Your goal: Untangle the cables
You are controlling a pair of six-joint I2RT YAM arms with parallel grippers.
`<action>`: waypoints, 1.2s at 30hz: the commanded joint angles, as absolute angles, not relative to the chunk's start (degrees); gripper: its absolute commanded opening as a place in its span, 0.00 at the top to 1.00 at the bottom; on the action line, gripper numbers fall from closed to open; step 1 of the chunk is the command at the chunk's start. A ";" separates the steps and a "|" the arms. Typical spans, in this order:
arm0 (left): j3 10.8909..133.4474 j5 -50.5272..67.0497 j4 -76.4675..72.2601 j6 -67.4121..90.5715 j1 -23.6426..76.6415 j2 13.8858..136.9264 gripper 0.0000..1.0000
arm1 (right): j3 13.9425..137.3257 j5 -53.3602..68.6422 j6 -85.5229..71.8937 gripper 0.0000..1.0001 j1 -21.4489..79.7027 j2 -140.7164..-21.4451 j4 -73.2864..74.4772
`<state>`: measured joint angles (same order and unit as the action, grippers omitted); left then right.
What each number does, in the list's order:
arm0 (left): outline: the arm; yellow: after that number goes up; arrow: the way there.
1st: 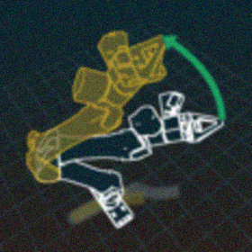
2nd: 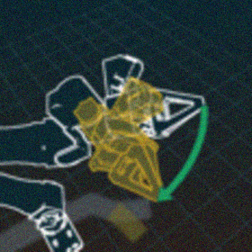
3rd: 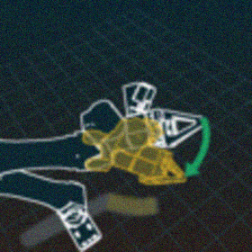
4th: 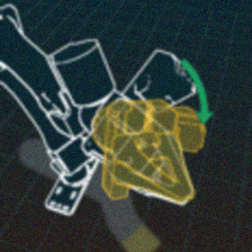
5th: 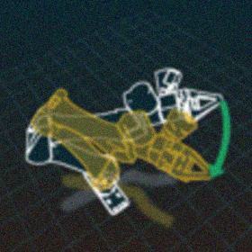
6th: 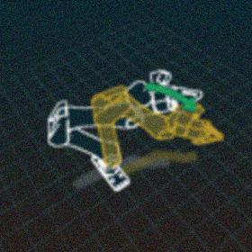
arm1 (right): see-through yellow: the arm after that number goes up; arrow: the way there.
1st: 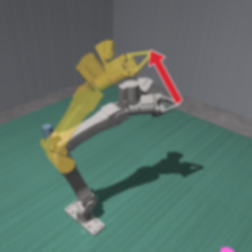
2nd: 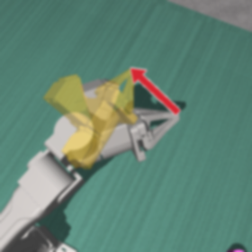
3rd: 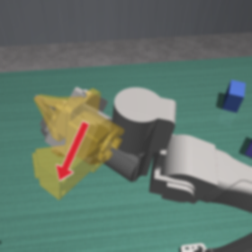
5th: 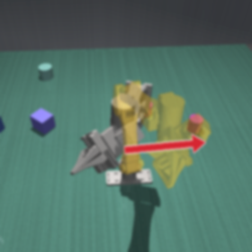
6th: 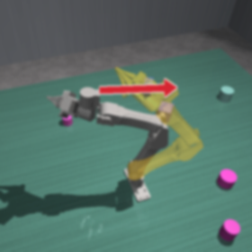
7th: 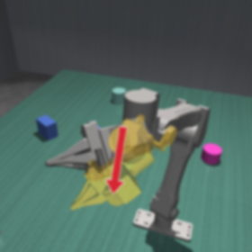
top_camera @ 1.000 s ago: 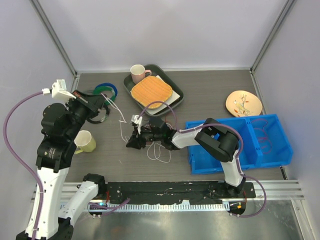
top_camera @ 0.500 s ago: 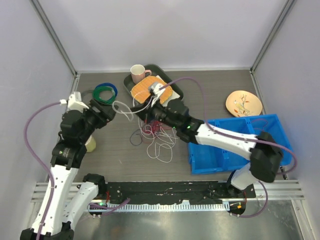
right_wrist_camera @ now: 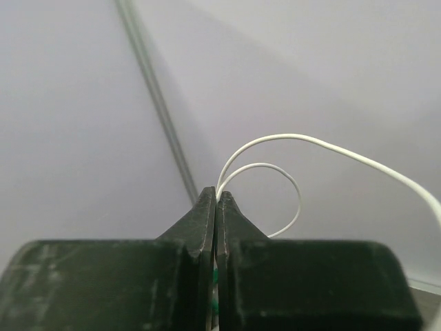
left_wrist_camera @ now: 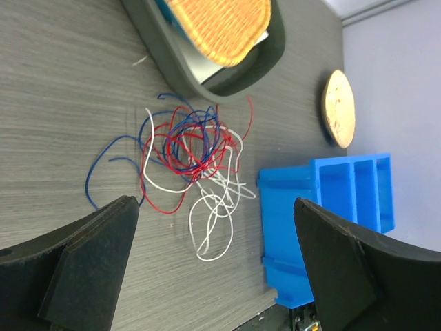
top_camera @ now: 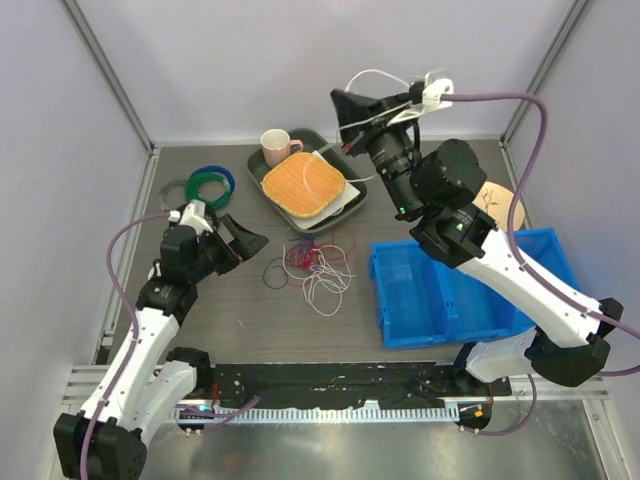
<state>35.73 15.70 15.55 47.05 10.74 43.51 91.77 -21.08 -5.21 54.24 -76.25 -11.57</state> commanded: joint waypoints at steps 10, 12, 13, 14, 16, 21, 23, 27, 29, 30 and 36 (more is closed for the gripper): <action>34.01 20.13 5.37 45.62 15.63 56.85 0.00 | 103.72 -45.09 -2.63 0.99 34.75 -77.35 6.58; 34.54 18.47 4.92 44.83 17.57 58.61 0.00 | 98.56 -45.52 -2.90 0.99 33.58 -74.46 7.03; 34.89 17.76 5.10 44.48 19.23 59.67 0.00 | 96.61 -45.96 -3.07 0.99 33.31 -73.14 7.03; 35.50 16.54 5.27 44.39 19.86 61.59 0.00 | 94.50 -46.58 -3.34 0.99 33.05 -71.82 6.94; 36.12 16.52 5.54 44.21 20.82 63.89 0.00 | 87.74 -49.21 -4.57 0.99 32.87 -67.08 7.03; 37.71 17.14 4.66 44.30 22.24 70.21 0.00 | 72.64 -53.69 -6.76 0.99 32.52 -57.06 6.24; 37.71 17.23 4.13 44.47 22.59 71.36 0.00 | 69.27 -56.15 -8.52 0.99 32.52 -52.94 6.33; 37.35 19.07 1.24 45.17 23.73 74.17 0.00 | 61.46 -62.21 -12.73 0.99 32.52 -48.17 9.40; 37.96 19.69 1.06 45.18 24.78 75.67 0.00 | 59.07 -66.41 -13.62 0.99 32.52 -46.59 9.32; 38.14 19.69 1.05 45.18 25.05 76.11 0.00 | 57.67 -68.45 -13.71 0.99 32.61 -46.76 9.32; 38.50 19.34 1.14 45.00 25.84 77.08 0.00 | 54.15 -75.67 -13.09 0.99 32.26 -47.20 10.11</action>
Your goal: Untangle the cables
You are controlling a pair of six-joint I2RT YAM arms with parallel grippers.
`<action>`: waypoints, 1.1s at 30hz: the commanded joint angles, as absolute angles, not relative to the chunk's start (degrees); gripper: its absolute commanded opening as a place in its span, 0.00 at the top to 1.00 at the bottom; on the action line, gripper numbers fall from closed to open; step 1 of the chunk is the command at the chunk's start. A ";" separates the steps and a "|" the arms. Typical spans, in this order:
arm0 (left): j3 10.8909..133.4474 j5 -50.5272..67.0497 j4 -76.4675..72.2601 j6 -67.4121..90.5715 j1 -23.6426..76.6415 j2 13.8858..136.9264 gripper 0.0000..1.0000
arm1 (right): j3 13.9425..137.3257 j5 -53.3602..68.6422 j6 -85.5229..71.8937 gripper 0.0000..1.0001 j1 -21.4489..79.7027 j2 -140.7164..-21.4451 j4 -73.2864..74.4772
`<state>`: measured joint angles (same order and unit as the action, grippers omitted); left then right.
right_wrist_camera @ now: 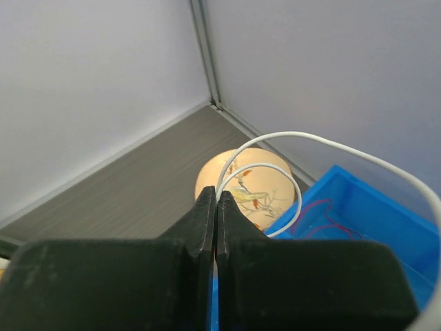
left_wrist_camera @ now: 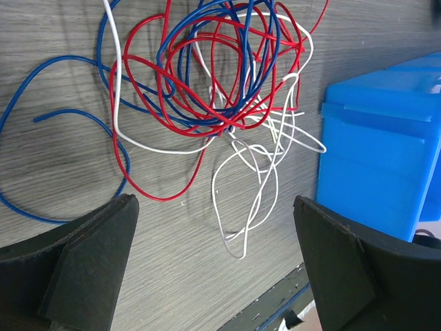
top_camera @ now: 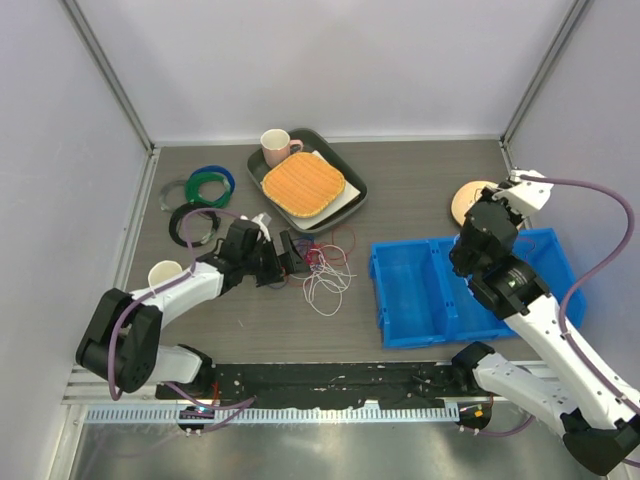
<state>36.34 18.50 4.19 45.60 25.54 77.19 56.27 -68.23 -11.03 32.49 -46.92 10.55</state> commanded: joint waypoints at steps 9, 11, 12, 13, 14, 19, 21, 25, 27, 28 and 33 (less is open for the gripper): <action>38.93 18.72 1.85 45.00 25.93 78.40 0.00 | 43.78 -76.11 -24.15 0.99 31.11 -43.59 16.24; 39.29 18.89 1.93 45.18 26.02 78.75 0.00 | 42.55 -75.77 -30.47 0.99 31.11 -43.59 20.82; 39.37 18.90 2.19 45.18 26.02 79.01 0.00 | 41.15 -74.98 -31.98 0.99 31.03 -43.59 21.79; 39.46 18.98 2.11 45.26 25.93 79.01 0.00 | 40.35 -74.01 -34.52 0.99 31.03 -43.59 23.36; 39.46 18.98 2.20 45.26 25.93 79.19 0.00 | 39.65 -71.31 -35.58 0.99 31.03 -43.59 24.07; 40.08 18.11 2.72 45.53 26.19 79.89 0.00 | 36.13 -66.80 -44.55 0.88 30.85 -44.65 31.27; 40.43 18.02 3.16 45.62 26.28 80.42 0.00 | 35.77 -66.27 -46.40 0.78 30.76 -45.26 32.78; 41.39 18.02 3.34 45.70 26.72 81.74 0.00 | 36.91 -65.83 -47.64 0.40 30.76 -44.65 37.17; 41.92 18.02 3.51 45.70 26.98 82.61 0.00 | 37.62 -65.31 -47.46 0.28 30.85 -43.95 37.79; 42.36 18.02 3.52 45.70 26.98 82.88 0.00 | 37.70 -64.87 -47.20 0.25 30.76 -42.90 37.88; 43.42 17.84 3.78 45.70 27.60 84.02 0.00 | 36.83 -56.72 -39.14 0.15 30.76 -40.26 32.28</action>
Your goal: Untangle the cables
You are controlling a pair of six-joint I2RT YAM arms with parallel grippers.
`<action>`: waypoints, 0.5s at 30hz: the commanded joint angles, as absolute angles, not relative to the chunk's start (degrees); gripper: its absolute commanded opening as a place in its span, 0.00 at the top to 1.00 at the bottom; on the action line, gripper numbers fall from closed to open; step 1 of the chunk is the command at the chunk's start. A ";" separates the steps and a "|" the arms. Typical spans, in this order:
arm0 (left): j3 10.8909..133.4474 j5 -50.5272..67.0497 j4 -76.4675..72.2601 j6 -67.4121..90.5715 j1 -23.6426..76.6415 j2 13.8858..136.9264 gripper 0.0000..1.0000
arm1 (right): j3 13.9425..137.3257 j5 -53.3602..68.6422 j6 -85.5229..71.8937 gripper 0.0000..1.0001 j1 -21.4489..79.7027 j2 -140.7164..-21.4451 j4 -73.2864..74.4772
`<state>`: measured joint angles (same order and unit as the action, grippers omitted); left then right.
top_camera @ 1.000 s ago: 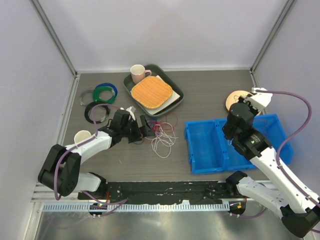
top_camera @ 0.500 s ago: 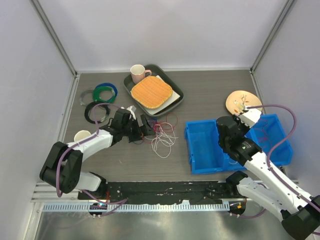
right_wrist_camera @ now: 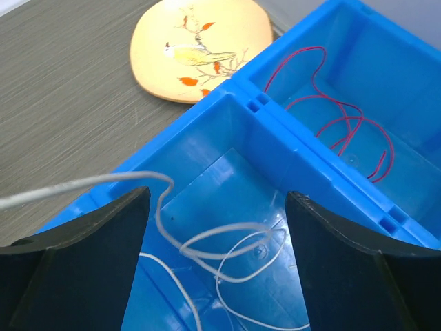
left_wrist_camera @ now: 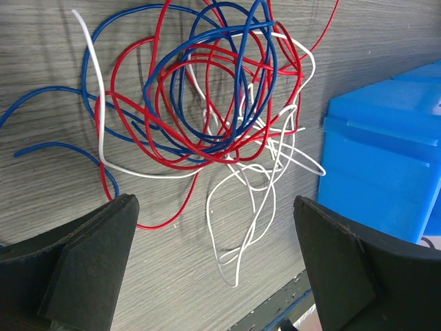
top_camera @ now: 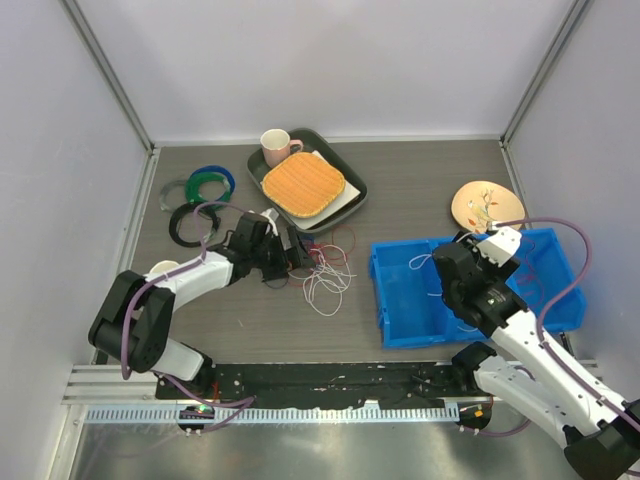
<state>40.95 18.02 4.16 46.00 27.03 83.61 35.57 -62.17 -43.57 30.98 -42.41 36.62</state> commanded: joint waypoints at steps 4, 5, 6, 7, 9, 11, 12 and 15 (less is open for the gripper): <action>44.12 17.23 5.35 45.26 27.60 84.02 0.00 | 37.52 -66.48 -48.01 0.13 30.32 -39.11 38.20; 44.21 16.97 5.45 45.18 27.60 83.94 0.00 | 39.36 -68.10 -50.95 0.13 29.89 -39.63 41.54; 44.30 16.70 5.71 45.09 27.60 83.67 0.00 | 40.07 -69.07 -52.72 0.14 28.75 -39.81 45.57; 44.38 16.44 6.23 45.09 27.60 83.67 0.00 | 40.51 -68.99 -52.65 0.17 28.13 -40.08 46.40; 44.56 16.52 6.50 44.91 27.60 83.41 0.00 | 42.01 -66.64 -50.37 0.18 26.03 -42.35 47.45; 44.56 16.52 6.77 44.82 27.60 82.97 0.00 | 44.02 -62.78 -48.01 0.18 22.34 -45.07 47.37; 44.65 16.52 6.77 44.82 27.60 82.79 0.00 | 44.99 -61.62 -46.77 0.18 21.28 -49.09 47.11; 45.17 16.52 6.86 44.74 27.69 82.62 0.00 | 48.42 -54.86 -39.48 0.16 15.92 -58.23 45.62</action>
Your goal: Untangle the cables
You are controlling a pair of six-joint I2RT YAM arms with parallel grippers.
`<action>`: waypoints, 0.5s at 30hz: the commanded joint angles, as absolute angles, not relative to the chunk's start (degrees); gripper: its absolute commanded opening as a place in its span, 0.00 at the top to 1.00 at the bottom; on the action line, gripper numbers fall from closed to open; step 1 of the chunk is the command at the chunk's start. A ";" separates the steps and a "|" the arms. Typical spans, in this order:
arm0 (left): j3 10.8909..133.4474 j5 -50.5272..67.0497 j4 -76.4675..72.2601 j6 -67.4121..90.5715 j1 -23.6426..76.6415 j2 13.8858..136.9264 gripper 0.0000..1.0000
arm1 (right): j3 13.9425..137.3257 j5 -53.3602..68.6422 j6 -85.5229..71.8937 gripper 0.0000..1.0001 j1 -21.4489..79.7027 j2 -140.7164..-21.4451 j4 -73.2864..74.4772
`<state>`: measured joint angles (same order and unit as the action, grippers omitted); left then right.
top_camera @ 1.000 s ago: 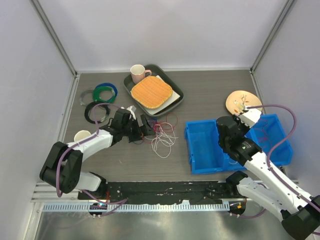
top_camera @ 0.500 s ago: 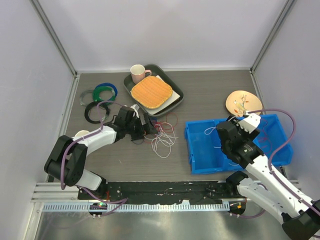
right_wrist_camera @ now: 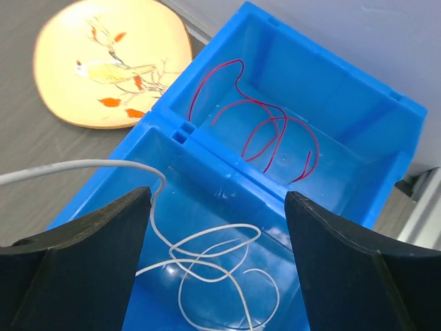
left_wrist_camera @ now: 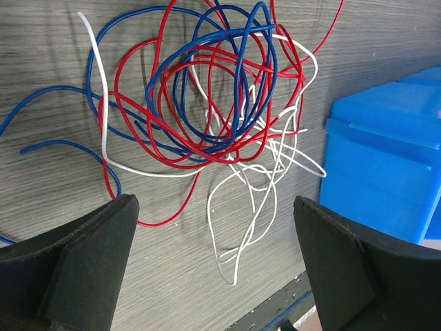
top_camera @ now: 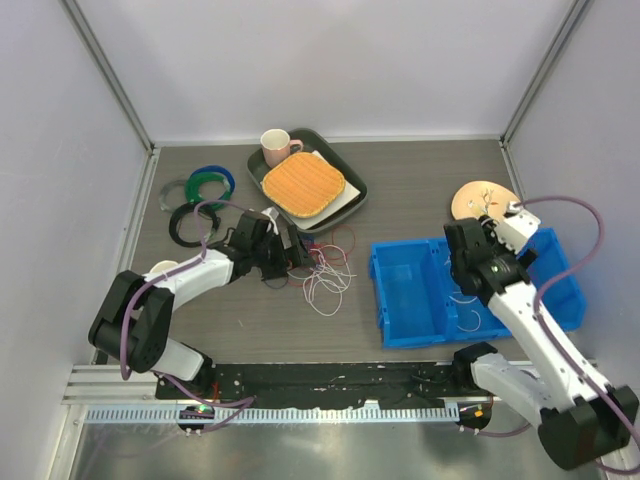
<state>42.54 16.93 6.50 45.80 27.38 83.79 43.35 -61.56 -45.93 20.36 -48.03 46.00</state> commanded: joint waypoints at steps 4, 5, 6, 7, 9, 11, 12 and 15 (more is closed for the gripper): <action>46.58 16.79 7.47 44.39 27.69 83.41 0.00 | 49.22 -48.79 -37.70 0.15 13.62 -64.60 44.39; 46.93 16.70 7.82 44.21 27.77 83.76 0.00 | 48.35 -48.34 -38.23 0.14 13.62 -64.69 43.86; 47.63 16.61 8.26 43.86 27.69 83.93 0.00 | 47.73 -46.77 -38.84 0.13 13.62 -64.60 43.16; 48.16 16.52 9.04 43.60 27.69 84.11 0.00 | 47.12 -46.15 -39.80 0.11 13.62 -63.90 42.72; 50.08 17.39 9.75 42.90 27.69 84.64 0.00 | 45.27 -44.22 -41.57 0.11 13.62 -62.15 41.06; 51.50 19.06 9.76 42.45 27.77 84.55 0.00 | 43.17 -40.44 -41.40 0.11 13.62 -58.72 39.21; 52.98 20.29 9.67 41.58 27.86 84.12 0.00 | 42.72 -39.56 -41.48 0.11 13.62 -57.49 37.89; 55.10 19.34 9.84 40.52 29.35 82.45 0.00 | 42.19 -35.78 -41.13 0.07 13.62 -52.13 37.53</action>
